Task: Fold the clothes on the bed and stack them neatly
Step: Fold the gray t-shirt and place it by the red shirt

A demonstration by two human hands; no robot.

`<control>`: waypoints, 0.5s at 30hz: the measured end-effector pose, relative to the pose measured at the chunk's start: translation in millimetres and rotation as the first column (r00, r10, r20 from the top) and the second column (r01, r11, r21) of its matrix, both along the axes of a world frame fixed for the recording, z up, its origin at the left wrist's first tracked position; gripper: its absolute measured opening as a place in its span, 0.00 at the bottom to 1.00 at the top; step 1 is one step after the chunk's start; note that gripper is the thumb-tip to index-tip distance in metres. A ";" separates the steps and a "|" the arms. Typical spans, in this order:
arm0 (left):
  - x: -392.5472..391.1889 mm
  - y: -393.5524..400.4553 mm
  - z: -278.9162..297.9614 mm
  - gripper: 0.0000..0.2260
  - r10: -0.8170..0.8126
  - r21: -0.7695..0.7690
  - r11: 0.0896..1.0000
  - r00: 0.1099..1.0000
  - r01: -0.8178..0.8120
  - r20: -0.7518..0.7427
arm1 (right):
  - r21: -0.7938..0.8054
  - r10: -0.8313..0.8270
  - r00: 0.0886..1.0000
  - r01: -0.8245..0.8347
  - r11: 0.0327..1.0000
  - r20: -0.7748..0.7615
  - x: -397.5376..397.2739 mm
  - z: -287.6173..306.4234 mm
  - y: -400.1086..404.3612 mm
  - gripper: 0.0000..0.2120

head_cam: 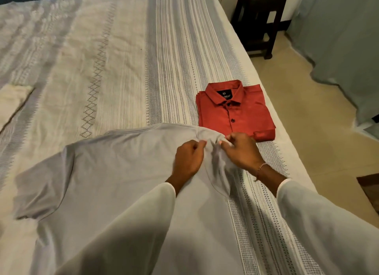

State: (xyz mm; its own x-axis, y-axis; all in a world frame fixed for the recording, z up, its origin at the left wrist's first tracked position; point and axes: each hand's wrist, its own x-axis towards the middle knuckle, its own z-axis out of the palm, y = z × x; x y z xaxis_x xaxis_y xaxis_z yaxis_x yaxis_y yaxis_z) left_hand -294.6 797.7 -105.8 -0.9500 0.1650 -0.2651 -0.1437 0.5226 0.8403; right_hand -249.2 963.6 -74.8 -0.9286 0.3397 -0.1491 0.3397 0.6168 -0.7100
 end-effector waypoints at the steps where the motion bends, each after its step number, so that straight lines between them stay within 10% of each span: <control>1: -6.4 2.8 11.1 0.28 0.076 0.189 0.974 0.963 -0.127 0.258 | -0.010 0.012 0.999 -0.012 1.000 -0.035 -1.2 4.8 -15.8 0.10; 4: -26.0 -9.6 36.4 0.22 -0.019 0.351 0.902 0.787 -0.253 0.617 | -0.186 0.114 0.993 -0.119 0.975 -0.039 -2.9 17.9 -67.3 0.10; 8: -43.4 -39.6 56.4 0.14 0.005 0.166 0.981 0.859 -0.105 0.512 | -0.356 0.269 0.962 -0.264 0.897 -0.037 -0.9 23.2 -114.6 0.02; 12: -63.0 -76.3 58.8 0.08 0.074 0.091 0.988 0.902 -0.124 0.426 | -0.553 0.276 0.951 -0.305 0.775 -0.137 -4.7 21.6 -142.1 0.15; 15: -69.3 -102.3 50.3 0.08 0.121 -0.035 0.993 0.910 -0.117 0.396 | -0.444 0.208 0.966 -0.255 0.859 -0.153 -2.4 12.3 -158.1 0.21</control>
